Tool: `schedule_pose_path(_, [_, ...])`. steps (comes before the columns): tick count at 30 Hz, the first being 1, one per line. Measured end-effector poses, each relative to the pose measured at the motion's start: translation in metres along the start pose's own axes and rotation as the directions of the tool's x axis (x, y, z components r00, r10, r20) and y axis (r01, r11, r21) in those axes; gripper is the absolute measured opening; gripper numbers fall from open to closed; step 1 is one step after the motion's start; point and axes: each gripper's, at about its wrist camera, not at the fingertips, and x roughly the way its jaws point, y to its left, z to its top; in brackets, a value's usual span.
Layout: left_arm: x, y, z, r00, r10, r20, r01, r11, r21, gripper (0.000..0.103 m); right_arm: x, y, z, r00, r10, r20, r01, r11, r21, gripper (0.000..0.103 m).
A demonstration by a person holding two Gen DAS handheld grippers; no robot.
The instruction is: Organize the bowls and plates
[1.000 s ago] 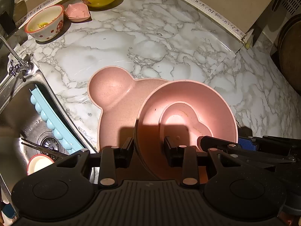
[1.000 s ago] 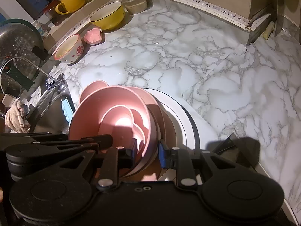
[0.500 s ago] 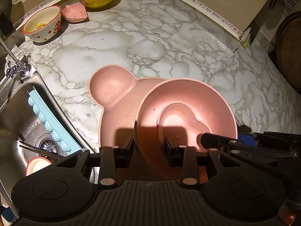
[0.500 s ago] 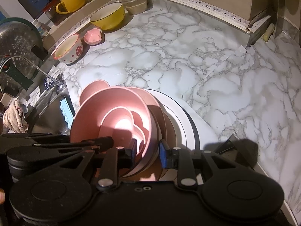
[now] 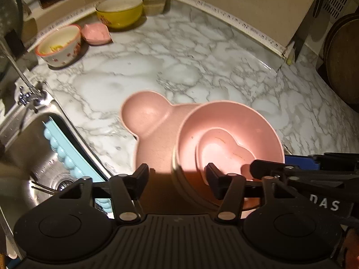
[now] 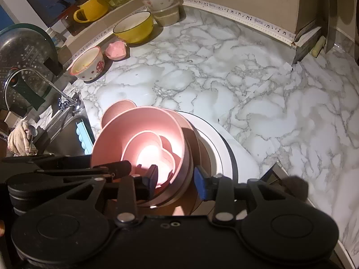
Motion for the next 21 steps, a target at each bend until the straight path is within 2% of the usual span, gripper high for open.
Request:
schedule_pose_path(2, [-0.003, 0.002, -0.002, 1.000, 0.006, 0.013, -0.005, 1.000, -0.007, 0.057, -0.004, 0.001, -0.002, 1.000, 0.006, 0.013, -0.005, 1.000, -0.016, 0.040])
schedule_pose_path(9, [-0.022, 0.003, -0.016, 0.991, 0.070, 0.110, -0.069, 0.997, -0.020, 0.060, -0.027, 0.002, -0.010, 0.994, 0.063, 0.095, -0.054, 0.994, -0.090, 0.065])
schedule_pose_path(18, [-0.052, -0.007, -0.040, 0.962, 0.123, 0.246, -0.115, 0.992, -0.047, 0.061, -0.058, -0.004, -0.027, 0.966, 0.136, 0.221, -0.089, 0.974, -0.209, 0.083])
schedule_pose_path(21, [-0.062, -0.014, -0.050, 0.950, 0.121, 0.288, -0.111, 0.993, -0.052, 0.074, -0.068, -0.009, -0.037, 0.950, 0.155, 0.271, -0.089, 0.967, -0.240, 0.084])
